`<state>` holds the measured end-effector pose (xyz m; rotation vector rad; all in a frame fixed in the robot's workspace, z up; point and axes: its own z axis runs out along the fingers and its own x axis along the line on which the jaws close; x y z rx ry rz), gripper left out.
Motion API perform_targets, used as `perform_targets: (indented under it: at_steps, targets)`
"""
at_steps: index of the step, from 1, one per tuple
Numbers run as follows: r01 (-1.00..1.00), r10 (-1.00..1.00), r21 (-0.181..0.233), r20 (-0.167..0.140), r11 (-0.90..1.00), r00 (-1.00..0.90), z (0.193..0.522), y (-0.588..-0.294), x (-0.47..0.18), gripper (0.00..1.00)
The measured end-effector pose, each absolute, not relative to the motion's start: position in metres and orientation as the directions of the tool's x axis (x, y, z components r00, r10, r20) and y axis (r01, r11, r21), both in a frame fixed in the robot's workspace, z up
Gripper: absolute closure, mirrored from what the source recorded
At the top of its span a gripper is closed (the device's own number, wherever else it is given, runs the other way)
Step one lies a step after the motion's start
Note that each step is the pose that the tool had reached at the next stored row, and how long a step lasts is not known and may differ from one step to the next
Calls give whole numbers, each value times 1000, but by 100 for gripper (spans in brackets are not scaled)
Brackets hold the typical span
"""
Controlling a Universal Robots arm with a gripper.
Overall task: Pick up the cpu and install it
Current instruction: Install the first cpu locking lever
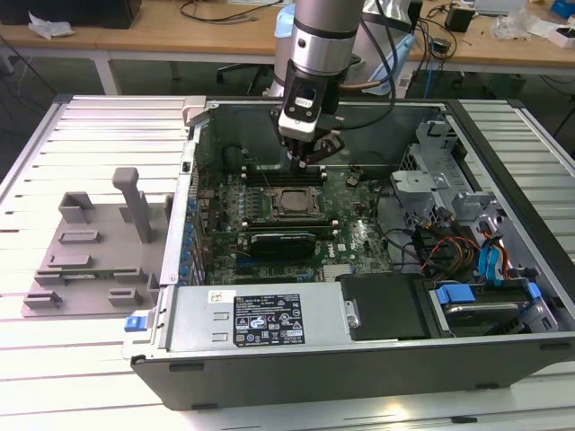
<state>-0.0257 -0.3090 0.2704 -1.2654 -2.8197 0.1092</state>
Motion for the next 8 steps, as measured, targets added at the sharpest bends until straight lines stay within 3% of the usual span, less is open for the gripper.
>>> perform_targets:
  at_steps: [8]
  targets:
    - [683, 686, -84, 16, 725, -727, 270, -309, -26, 89]
